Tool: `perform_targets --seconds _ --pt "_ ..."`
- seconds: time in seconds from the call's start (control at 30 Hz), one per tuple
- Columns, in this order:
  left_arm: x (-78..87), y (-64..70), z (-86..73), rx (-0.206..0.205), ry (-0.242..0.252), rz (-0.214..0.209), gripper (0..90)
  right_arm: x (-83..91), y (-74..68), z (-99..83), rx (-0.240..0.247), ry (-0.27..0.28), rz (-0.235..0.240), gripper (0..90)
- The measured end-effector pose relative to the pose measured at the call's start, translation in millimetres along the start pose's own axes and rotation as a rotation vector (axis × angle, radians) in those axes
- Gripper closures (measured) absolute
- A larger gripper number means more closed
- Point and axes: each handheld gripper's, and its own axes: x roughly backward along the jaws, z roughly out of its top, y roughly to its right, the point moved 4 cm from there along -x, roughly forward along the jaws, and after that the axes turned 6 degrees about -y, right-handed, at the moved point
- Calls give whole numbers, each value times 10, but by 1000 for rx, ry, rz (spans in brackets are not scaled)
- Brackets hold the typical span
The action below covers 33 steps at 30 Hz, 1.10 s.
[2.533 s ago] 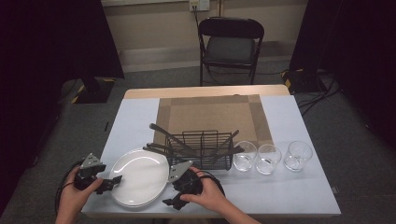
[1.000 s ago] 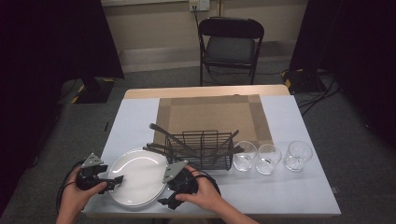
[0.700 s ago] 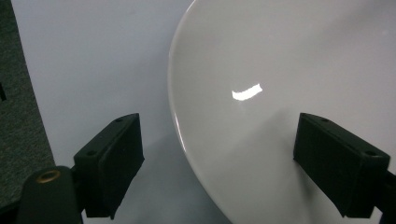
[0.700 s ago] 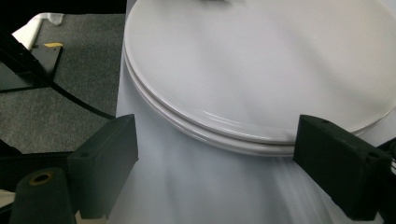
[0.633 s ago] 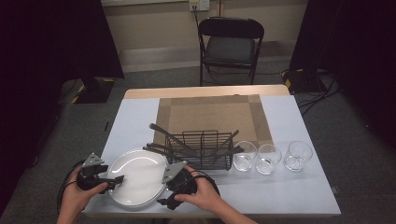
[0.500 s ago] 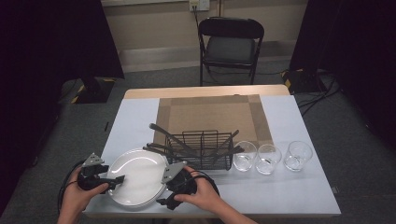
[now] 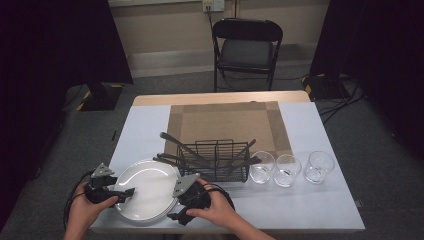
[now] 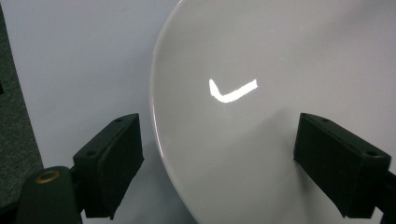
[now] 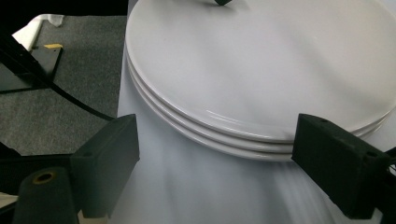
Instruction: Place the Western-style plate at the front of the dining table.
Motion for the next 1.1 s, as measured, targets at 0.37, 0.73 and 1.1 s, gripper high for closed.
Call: perform_targets --seconds 0.37,0.73,1.1 --pt "-2 -9 -7 14 -4 -8 153 0 -11 12 11 6 -6 142" --pt "-10 -5 -8 31 -2 -18 152 -6 -4 44 13 1 -12 126" --pt "-17 14 5 31 -4 -23 150 -28 -6 67 10 -1 -23 119"
